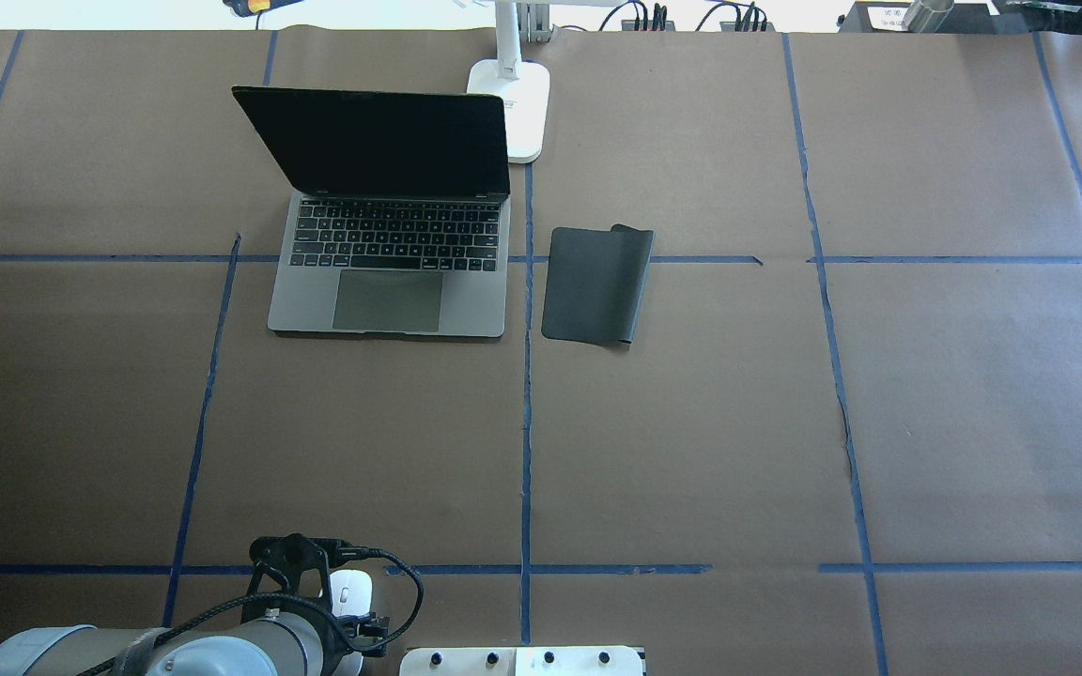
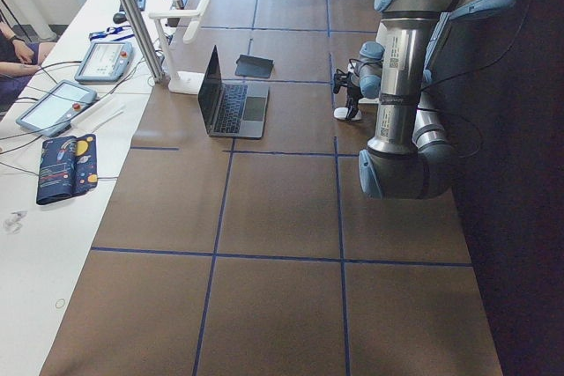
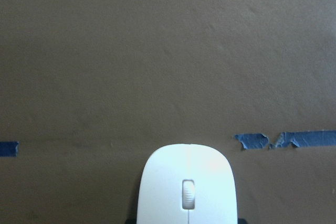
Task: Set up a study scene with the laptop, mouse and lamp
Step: 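Reach the left gripper to the white mouse and grasp it, then carry the white mouse with the left gripper onto the mouse pad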
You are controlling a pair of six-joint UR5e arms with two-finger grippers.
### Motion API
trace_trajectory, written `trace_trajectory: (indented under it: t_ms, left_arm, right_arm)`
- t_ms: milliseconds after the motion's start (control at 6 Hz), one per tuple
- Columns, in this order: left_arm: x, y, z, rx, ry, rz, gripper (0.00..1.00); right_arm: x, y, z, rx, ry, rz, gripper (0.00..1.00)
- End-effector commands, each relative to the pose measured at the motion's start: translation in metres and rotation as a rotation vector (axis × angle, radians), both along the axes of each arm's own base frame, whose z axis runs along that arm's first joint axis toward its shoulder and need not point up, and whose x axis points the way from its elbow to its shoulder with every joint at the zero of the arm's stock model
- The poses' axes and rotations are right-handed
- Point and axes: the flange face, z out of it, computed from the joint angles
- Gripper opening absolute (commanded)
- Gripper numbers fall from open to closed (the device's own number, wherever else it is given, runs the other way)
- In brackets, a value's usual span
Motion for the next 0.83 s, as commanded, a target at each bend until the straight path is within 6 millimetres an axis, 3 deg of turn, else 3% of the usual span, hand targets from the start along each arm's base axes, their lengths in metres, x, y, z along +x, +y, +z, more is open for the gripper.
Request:
trace_trajectory:
  t_ms: [0, 167, 500, 667]
  left_arm:
    - [-0.007, -0.008, -0.015, 0.002, 0.032, -0.013, 0.16]
    - [-0.009, -0.027, -0.026, 0.004, 0.052, -0.047, 0.16]
    - [-0.002, -0.085, -0.104, 0.013, 0.080, -0.046, 0.16]
    - [0.019, -0.119, -0.127, 0.015, 0.092, -0.094, 0.16]
  right_arm:
    - [0.000, 0.000, 0.000, -0.001, 0.000, 0.001, 1.00]
    - [0.000, 0.001, 0.002, -0.006, 0.000, 0.001, 1.00]
    - [0.000, 0.002, 0.008, -0.026, 0.001, 0.009, 1.00]
    - [0.000, 0.005, 0.012, -0.039, -0.002, 0.009, 1.00]
